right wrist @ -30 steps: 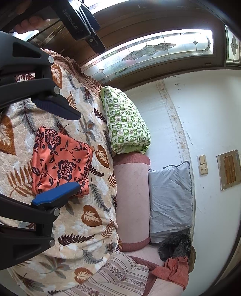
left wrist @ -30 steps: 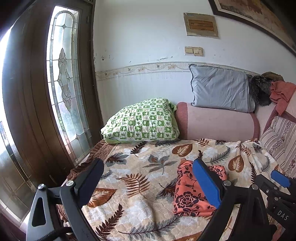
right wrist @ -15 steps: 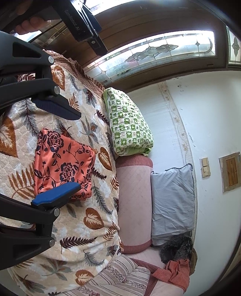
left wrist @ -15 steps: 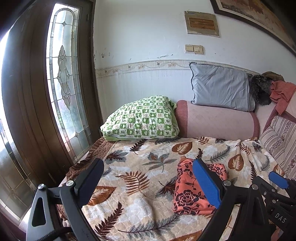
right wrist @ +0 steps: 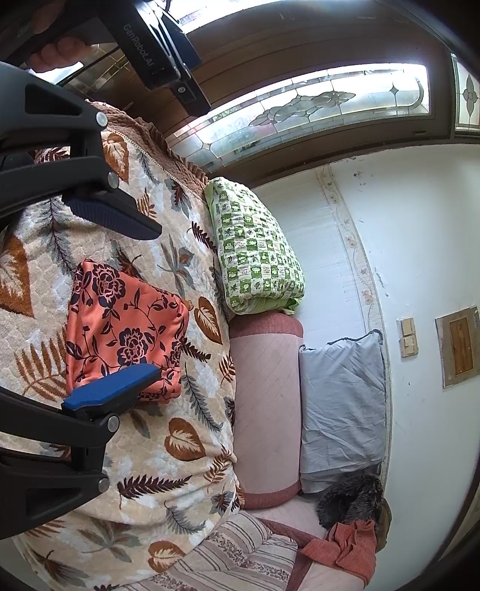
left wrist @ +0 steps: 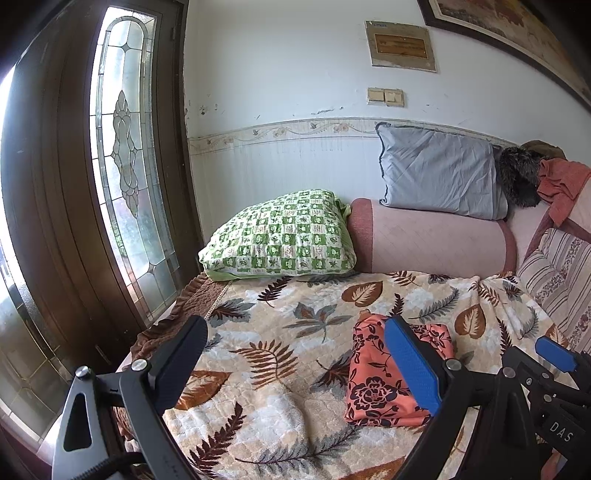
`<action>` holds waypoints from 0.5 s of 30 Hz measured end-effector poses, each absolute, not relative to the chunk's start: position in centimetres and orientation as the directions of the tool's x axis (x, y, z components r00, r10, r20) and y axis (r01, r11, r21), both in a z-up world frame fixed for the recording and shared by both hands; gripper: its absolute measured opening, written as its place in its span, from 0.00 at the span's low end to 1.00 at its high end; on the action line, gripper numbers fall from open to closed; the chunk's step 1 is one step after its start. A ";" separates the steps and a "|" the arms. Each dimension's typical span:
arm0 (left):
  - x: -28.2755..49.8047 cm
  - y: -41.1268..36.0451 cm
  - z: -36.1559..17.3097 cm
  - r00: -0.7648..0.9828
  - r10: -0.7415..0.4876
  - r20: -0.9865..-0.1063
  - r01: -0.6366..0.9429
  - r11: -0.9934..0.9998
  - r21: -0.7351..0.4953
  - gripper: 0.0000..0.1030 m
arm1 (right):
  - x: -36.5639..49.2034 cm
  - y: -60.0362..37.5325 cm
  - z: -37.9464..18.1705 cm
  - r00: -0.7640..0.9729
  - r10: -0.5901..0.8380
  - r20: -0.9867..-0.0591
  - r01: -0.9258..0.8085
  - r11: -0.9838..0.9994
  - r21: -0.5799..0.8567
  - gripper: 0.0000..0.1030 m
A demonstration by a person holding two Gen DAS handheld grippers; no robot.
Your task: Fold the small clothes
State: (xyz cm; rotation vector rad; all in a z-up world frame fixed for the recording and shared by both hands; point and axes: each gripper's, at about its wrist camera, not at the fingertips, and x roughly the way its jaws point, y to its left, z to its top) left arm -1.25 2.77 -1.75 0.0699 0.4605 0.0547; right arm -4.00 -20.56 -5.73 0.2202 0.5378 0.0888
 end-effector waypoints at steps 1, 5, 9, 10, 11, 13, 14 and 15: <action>-1.2 2.8 -1.8 0.894 0.069 -0.442 -0.038 0.996 0.079 0.94 | -4.0 -20.6 -5.7 0.855 0.142 -0.498 -0.027 0.973 0.230 0.71; -1.2 2.8 -1.8 0.894 0.070 -0.442 -0.038 0.996 0.080 0.94 | -3.9 -20.5 -5.7 0.854 0.144 -0.501 -0.029 0.973 0.229 0.71; -1.2 2.9 -1.8 0.894 0.068 -0.444 -0.037 0.996 0.079 0.94 | -3.8 -20.5 -5.7 0.851 0.149 -0.503 -0.035 0.973 0.229 0.71; -1.1 2.9 -1.8 0.893 0.068 -0.444 -0.037 0.996 0.078 0.94 | -3.8 -20.4 -5.8 0.851 0.149 -0.504 -0.036 0.973 0.227 0.71; -1.1 3.0 -1.9 0.893 0.067 -0.445 -0.036 0.996 0.077 0.94 | -3.8 -20.4 -5.8 0.851 0.149 -0.503 -0.036 0.973 0.228 0.71; -1.1 3.0 -1.9 0.893 0.067 -0.444 -0.037 0.996 0.077 0.94 | -3.8 -20.3 -5.8 0.852 0.150 -0.502 -0.038 0.973 0.227 0.71; -1.1 3.0 -1.9 0.893 0.065 -0.444 -0.034 0.996 0.076 0.94 | -3.8 -20.3 -5.8 0.852 0.150 -0.502 -0.038 0.973 0.226 0.71; -1.1 3.0 -1.9 0.893 0.067 -0.444 -0.036 0.996 0.079 0.94 | -3.8 -20.3 -5.8 0.851 0.151 -0.502 -0.039 0.973 0.226 0.71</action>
